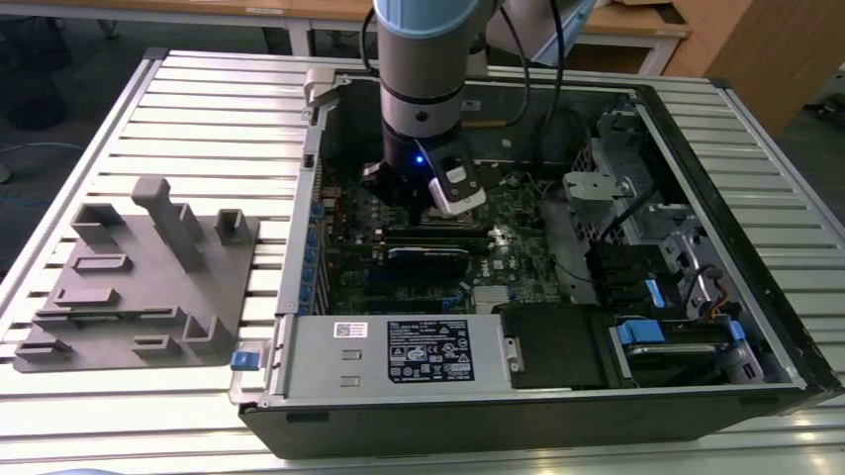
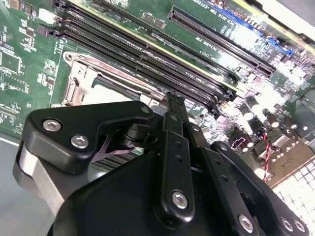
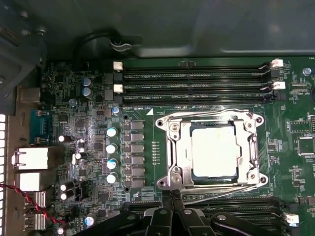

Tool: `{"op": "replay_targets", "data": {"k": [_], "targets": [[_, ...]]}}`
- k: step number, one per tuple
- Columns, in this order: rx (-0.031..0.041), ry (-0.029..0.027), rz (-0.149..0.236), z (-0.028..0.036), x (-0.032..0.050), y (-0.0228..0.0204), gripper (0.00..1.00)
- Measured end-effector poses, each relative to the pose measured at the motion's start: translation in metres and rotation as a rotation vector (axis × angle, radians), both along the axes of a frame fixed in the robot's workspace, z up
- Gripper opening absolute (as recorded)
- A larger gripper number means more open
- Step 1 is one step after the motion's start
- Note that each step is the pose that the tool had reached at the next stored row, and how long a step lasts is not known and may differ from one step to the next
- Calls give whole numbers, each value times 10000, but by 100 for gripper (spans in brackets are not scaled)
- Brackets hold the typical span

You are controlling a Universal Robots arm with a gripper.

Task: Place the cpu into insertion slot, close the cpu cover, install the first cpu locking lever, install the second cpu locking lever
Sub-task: 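Install the second cpu locking lever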

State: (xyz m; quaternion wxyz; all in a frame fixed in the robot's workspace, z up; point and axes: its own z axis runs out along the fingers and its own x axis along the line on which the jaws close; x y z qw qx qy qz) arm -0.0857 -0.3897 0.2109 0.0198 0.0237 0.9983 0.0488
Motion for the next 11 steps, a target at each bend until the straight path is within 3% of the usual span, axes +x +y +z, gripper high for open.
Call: {"op": "replay_targets", "data": {"k": [11], "targets": [[-29,1,-1,-4,29,-23,11]]}}
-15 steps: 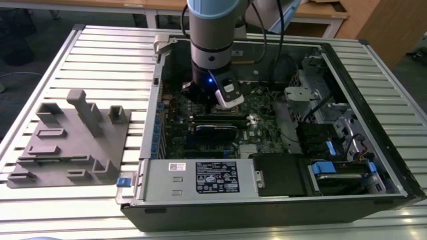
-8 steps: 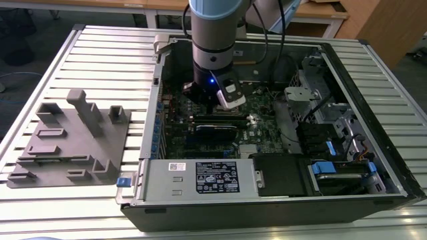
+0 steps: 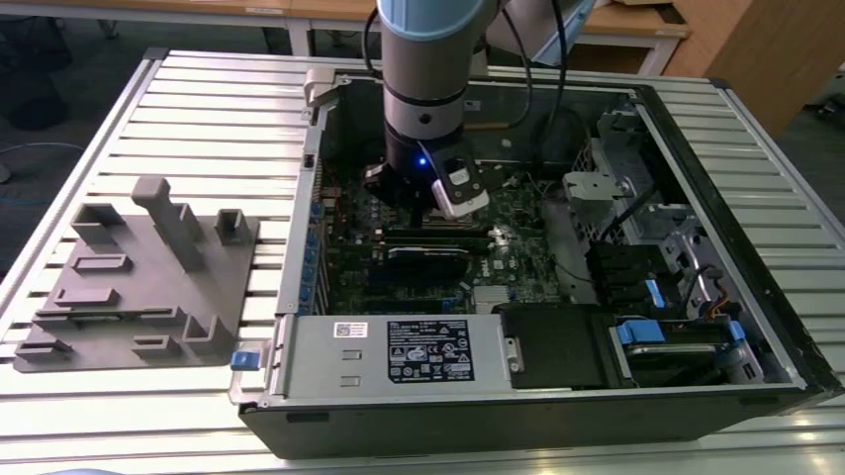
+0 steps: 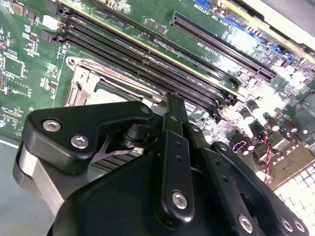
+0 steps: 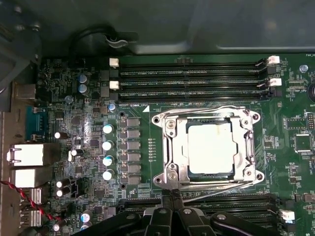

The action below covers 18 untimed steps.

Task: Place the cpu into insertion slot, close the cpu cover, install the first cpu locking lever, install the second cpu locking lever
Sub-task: 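Install the second cpu locking lever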

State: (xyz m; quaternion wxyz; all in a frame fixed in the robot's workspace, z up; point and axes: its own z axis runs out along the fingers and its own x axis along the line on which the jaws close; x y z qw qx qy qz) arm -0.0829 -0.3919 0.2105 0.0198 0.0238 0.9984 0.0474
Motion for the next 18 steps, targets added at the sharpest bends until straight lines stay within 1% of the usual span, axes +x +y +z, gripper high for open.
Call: {"op": "replay_targets", "data": {"k": [2,7,9,10,12,14,18], "targets": [[0,0,-1,-14,0,0,11],[-1,0,0,-86,-5,0,11],[8,1,0,-101,-10,-1,11],[32,1,0,-103,-10,-2,11],[112,0,0,-105,-10,-4,11],[174,1,-1,-107,-10,-9,11],[254,0,0,-123,-10,-29,11]]}}
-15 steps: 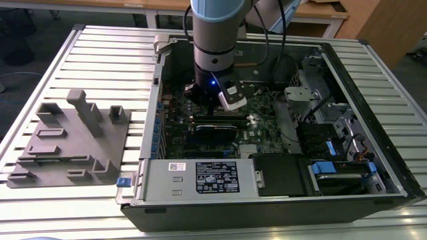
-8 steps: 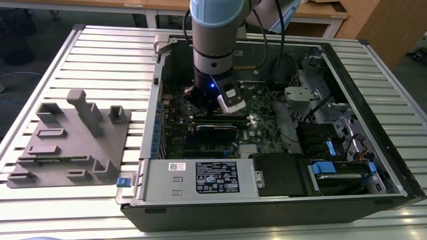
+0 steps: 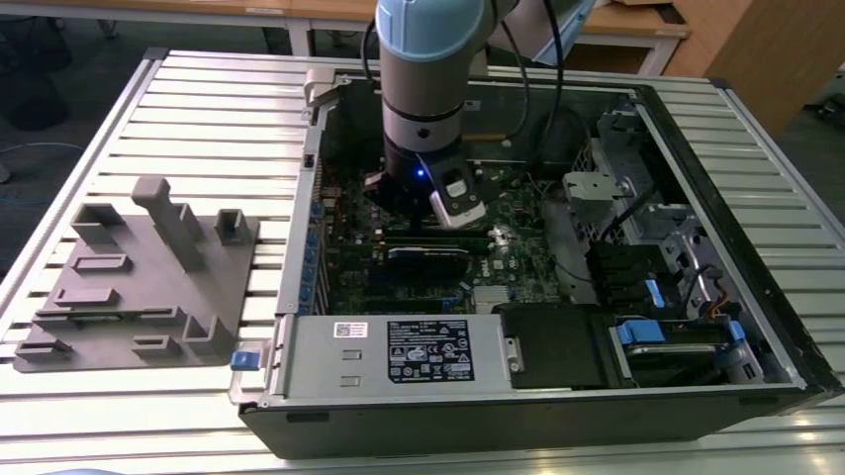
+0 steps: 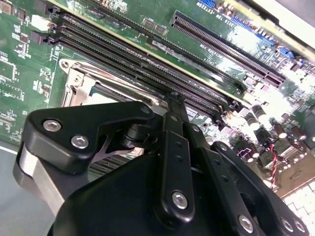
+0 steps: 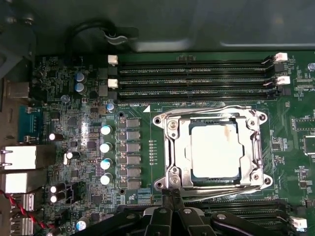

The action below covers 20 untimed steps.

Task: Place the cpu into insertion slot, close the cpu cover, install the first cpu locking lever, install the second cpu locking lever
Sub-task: 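Install the second cpu locking lever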

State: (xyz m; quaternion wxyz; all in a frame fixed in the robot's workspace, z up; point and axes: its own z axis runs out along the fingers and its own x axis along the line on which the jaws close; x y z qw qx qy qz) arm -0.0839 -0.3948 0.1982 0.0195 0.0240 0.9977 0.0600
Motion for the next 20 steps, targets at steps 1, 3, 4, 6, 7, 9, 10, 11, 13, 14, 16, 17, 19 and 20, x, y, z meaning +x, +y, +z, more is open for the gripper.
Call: {"op": "replay_targets", "data": {"k": [1,3,4,6,7,9,10,11,13,14,16,17,19,20], "targets": [[35,1,0,-3,0,-4,11],[128,1,0,-4,0,-7,11],[153,0,-1,-4,-1,-6,11],[176,-2,-1,-5,0,-6,11],[185,-2,0,-6,1,-6,11],[186,-3,0,-4,0,-6,11],[185,-1,0,-3,0,-7,11],[186,-1,0,-2,0,-7,11],[209,0,1,1,0,-11,11],[212,0,0,8,0,-10,11],[213,0,0,34,0,-10,11],[213,-1,0,47,0,-10,11],[214,0,0,62,0,-14,11],[217,-2,2,64,1,-20,11]]}}
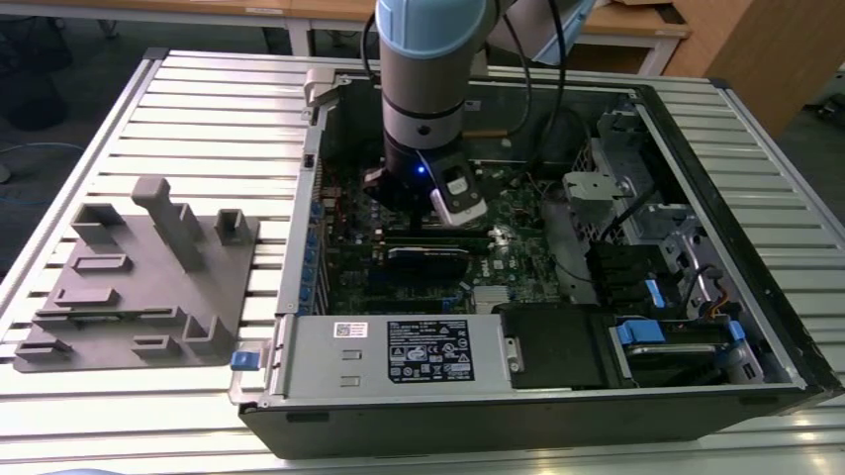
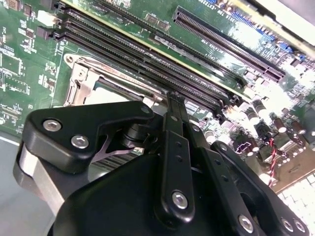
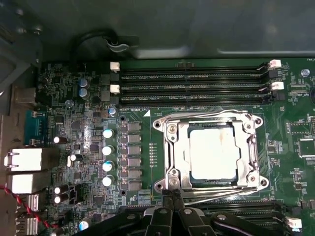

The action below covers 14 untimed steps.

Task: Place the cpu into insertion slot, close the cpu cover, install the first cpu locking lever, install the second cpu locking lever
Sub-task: 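Install the second cpu locking lever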

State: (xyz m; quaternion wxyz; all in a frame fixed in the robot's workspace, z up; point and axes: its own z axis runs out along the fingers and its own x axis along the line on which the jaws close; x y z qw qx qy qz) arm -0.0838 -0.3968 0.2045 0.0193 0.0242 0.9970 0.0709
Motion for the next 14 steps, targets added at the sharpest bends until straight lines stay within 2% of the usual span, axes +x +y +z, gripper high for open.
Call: {"op": "replay_targets", "data": {"k": [5,6,8,12,14], "targets": [[-2,1,-2,2,-1,-32,11],[42,1,-2,2,-1,-37,11],[237,1,-2,-1,-1,-56,11],[466,2,-1,-12,-1,-102,11],[609,2,-2,-22,-1,-126,11]]}}
